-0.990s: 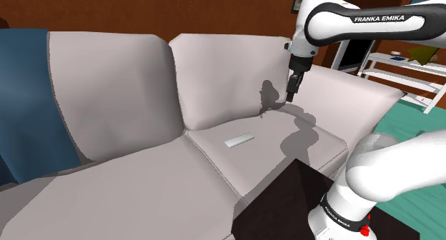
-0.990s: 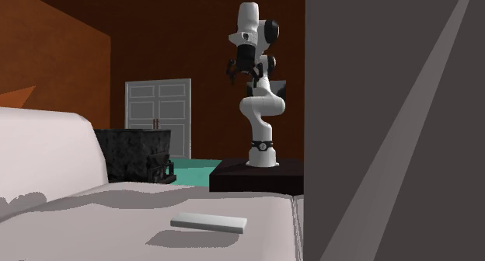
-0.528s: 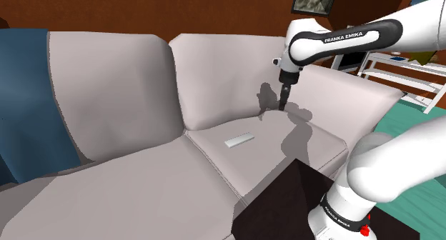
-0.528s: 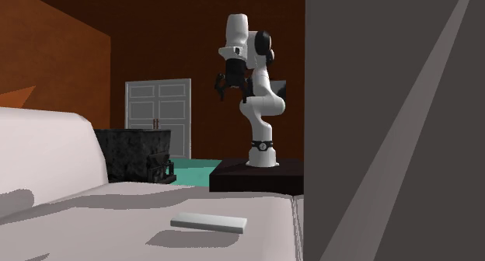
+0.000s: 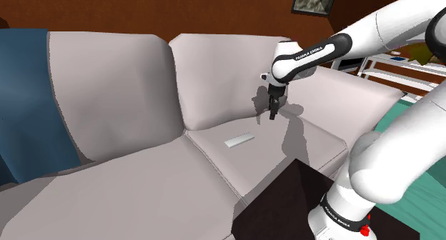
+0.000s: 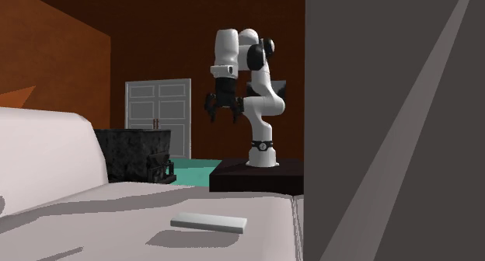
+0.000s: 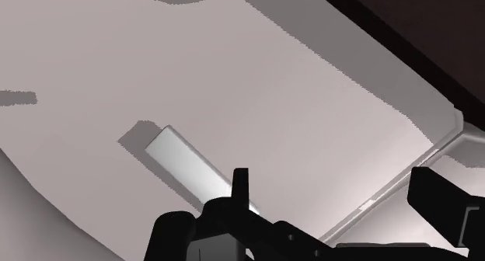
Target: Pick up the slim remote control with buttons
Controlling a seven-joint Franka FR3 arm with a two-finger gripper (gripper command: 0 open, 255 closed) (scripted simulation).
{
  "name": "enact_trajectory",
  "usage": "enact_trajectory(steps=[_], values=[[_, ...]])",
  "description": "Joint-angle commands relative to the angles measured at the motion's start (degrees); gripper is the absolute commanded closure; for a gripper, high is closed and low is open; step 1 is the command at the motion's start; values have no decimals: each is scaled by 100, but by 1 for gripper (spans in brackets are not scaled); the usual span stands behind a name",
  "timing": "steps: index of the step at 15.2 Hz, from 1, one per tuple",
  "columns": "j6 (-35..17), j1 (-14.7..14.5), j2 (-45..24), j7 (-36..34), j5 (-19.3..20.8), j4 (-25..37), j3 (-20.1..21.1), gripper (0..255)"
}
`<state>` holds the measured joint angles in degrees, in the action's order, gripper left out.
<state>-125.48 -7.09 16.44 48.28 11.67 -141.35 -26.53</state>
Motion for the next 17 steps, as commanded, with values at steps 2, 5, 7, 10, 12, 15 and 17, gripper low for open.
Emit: enact_trajectory(steps=[2, 5, 7, 10, 12, 15, 17], values=[[-536, -180, -786, 761, -351, 226, -261, 0], [-972, -298, -1582, 1582, -884, 498, -394, 0], [-1205, -299, -2122, 2158, -1305, 720, -378, 0], [-1465, -160, -2903, 2978, -1915, 1112, -185, 0], [-1590, -4, -3393, 3456, -2247, 1408, 16, 0], [-1728, 254, -4084, 4059, -2608, 1895, 349, 0], [-1794, 423, -4523, 4390, -2761, 2245, 571, 0]])
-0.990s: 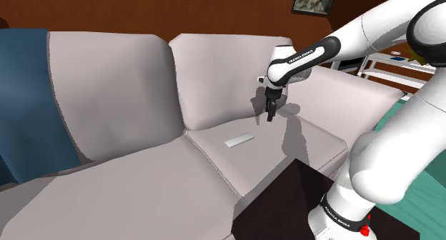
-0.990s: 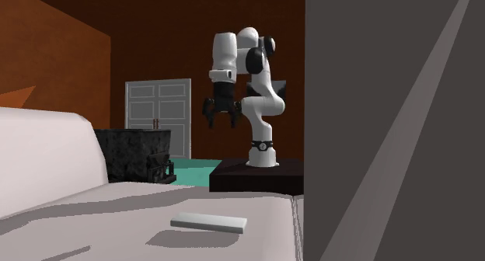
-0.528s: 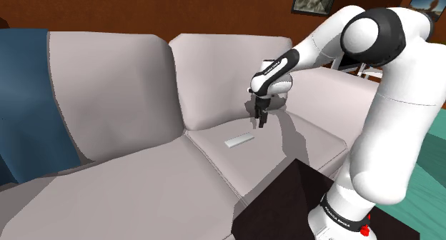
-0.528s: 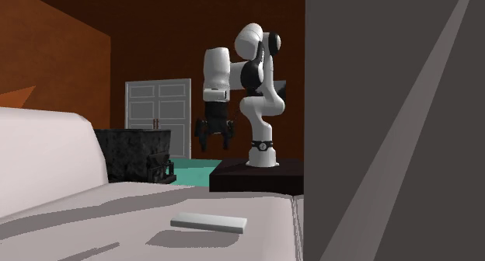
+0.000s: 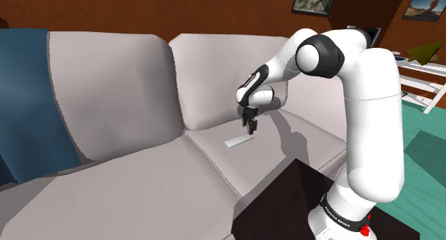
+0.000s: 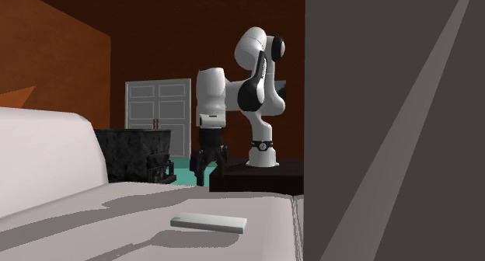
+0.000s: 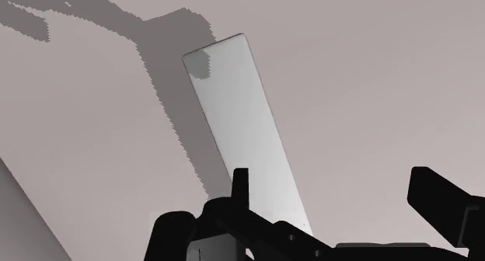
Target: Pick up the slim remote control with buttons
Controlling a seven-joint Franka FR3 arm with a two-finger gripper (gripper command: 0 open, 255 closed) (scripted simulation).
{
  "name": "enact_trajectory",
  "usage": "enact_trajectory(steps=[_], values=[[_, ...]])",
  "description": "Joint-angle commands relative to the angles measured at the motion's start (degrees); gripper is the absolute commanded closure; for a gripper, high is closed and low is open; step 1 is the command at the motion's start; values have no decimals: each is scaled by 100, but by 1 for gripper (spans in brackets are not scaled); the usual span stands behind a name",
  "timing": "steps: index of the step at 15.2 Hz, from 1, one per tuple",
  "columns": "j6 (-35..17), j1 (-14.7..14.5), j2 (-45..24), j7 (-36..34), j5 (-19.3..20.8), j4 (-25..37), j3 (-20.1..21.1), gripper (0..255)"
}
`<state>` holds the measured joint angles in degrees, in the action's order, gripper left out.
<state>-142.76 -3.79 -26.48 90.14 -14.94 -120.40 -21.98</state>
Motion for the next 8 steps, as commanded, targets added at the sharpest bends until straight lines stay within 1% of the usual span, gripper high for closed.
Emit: enact_trajectory(steps=[1, 5, 8], values=[[-92, 169, -447, 353, -157, 332, 220, 0], [-149, 422, -1251, 828, -263, 1068, 577, 0], [-282, 474, -1449, 867, -325, 1134, 645, 0]])
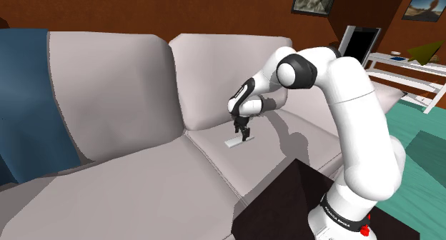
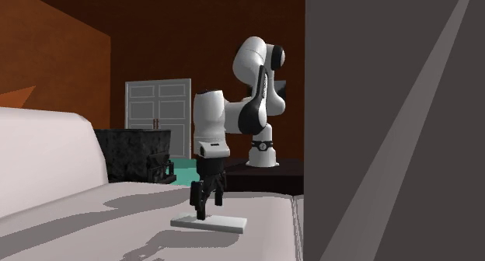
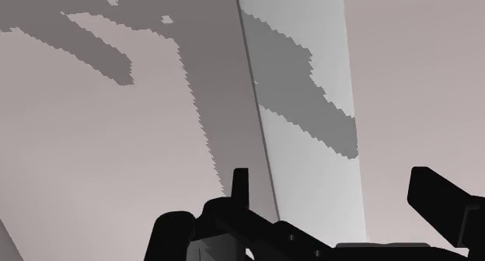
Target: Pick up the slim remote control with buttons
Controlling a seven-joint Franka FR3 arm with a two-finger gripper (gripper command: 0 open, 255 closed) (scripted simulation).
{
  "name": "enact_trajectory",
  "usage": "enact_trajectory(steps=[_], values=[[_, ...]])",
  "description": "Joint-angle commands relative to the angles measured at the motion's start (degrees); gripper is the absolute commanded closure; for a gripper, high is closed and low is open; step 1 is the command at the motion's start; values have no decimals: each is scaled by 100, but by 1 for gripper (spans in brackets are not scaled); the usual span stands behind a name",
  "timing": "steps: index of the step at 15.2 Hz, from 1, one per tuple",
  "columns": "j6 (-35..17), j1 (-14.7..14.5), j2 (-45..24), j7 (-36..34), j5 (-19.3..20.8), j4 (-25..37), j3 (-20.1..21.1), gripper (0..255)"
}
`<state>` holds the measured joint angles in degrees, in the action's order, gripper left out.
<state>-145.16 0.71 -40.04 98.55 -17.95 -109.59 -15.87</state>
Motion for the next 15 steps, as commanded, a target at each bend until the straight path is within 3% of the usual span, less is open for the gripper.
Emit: enact_trajectory(steps=[1, 6, 7, 15], values=[[-85, 42, -160, 40, -44, 78, 57, 0], [-234, 104, -403, 82, -111, 175, 137, 0], [-234, 106, -412, 82, -112, 184, 138, 255], [-236, 107, -406, 84, -112, 176, 138, 255]])
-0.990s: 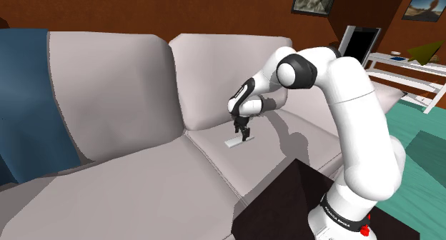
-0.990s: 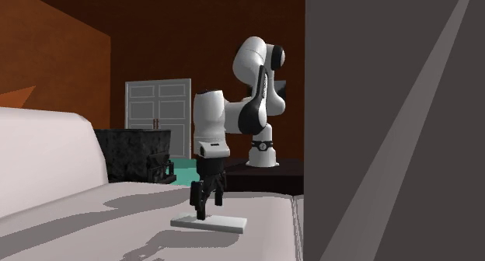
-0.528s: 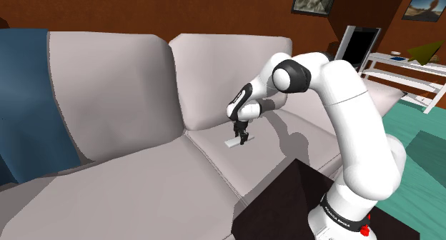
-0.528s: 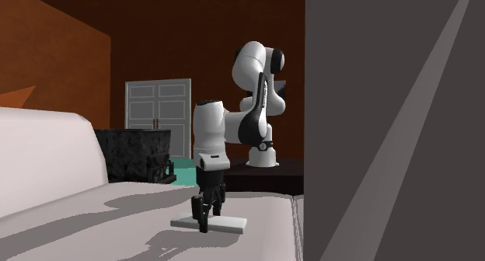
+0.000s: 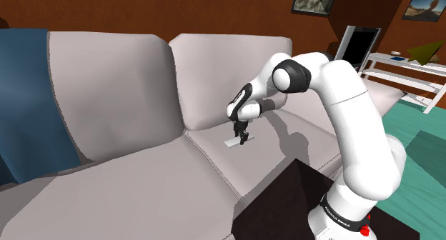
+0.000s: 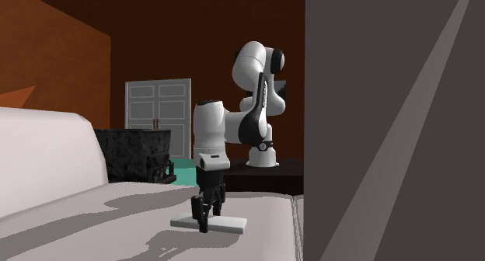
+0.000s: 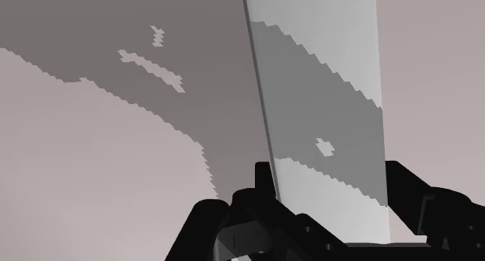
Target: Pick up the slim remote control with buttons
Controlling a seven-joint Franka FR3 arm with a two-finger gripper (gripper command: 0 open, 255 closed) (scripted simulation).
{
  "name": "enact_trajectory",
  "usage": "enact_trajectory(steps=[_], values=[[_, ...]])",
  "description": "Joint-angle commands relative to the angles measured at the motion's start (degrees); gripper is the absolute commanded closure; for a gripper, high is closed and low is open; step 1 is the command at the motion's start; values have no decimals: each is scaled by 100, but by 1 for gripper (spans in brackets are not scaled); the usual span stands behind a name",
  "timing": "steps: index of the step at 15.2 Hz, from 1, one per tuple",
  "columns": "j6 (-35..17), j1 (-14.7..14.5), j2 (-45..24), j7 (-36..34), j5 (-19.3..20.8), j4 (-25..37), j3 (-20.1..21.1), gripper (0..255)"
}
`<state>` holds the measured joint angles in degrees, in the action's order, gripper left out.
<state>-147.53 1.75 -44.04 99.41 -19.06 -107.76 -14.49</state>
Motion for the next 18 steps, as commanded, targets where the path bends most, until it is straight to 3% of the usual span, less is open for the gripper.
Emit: enact_trajectory(steps=[1, 18], values=[[3, -1, -3, -5, -1, -7, -2, 255], [688, -256, 986, -210, 326, -312, -339, 255]])
